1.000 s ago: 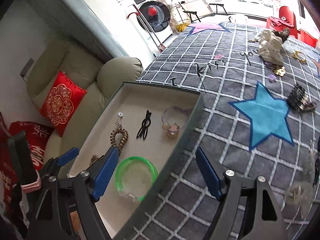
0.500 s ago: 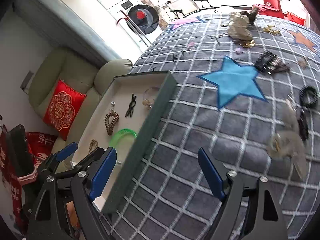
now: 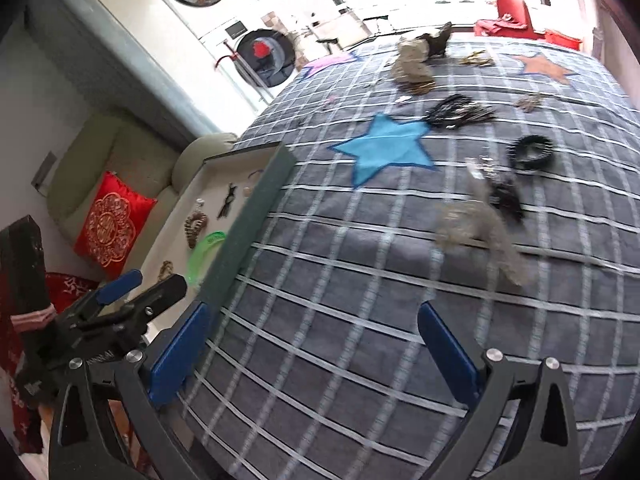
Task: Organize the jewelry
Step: 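Move both tools back from the tray over the bedspread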
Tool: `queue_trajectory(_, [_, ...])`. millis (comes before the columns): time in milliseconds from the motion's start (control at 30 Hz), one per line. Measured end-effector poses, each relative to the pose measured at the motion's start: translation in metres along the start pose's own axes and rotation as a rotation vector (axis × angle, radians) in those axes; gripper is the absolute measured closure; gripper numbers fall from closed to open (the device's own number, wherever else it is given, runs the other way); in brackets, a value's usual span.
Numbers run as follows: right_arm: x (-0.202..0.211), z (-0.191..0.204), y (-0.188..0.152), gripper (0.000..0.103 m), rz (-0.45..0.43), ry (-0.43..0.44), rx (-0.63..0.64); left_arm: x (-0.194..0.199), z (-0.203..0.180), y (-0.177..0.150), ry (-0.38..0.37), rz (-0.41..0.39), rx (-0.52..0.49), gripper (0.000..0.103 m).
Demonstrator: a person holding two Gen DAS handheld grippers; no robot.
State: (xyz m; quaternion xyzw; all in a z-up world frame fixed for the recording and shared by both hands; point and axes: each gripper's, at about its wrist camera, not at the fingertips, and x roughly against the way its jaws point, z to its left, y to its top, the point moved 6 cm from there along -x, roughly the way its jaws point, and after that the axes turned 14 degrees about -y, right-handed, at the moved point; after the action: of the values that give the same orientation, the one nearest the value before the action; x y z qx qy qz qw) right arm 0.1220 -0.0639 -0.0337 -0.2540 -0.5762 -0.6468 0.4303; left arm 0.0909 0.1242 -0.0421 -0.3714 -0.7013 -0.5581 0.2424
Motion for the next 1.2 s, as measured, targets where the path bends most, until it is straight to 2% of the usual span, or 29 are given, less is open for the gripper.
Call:
queue_trajectory(200, [0.017, -0.053, -0.003, 0.000, -0.032, -0.093, -0.068, -0.013, -0.047, -0.003, -0.079, 0.037, -0.065, 0.000])
queue_trajectory(433, [0.023, -0.118, 0.000, 0.000, -0.041, -0.194, -0.176, -0.038, -0.084, -0.004, -0.108, 0.078, -0.103, 0.000])
queue_trajectory(600, [0.022, -0.147, 0.009, 0.000, -0.048, -0.246, -0.209, -0.057, -0.103, 0.003, -0.128, 0.090, -0.111, 0.000])
queue_trajectory(800, [0.014, -0.163, 0.021, 0.000, -0.047, -0.278, -0.214, -0.079, -0.121, 0.011, -0.167, 0.100, -0.116, 0.000])
queue_trajectory(933, [0.007, -0.169, 0.031, 0.001, -0.046, -0.294, -0.207, -0.090, -0.131, 0.015, -0.181, 0.109, -0.135, 0.004])
queue_trajectory(1033, [0.001, -0.171, 0.038, 0.004, -0.043, -0.296, -0.206, -0.097, -0.138, 0.019, -0.197, 0.109, -0.145, 0.004])
queue_trajectory(1200, [-0.009, -0.177, 0.052, 0.005, -0.043, -0.301, -0.220, -0.106, -0.147, 0.027, -0.246, 0.110, -0.123, 0.004])
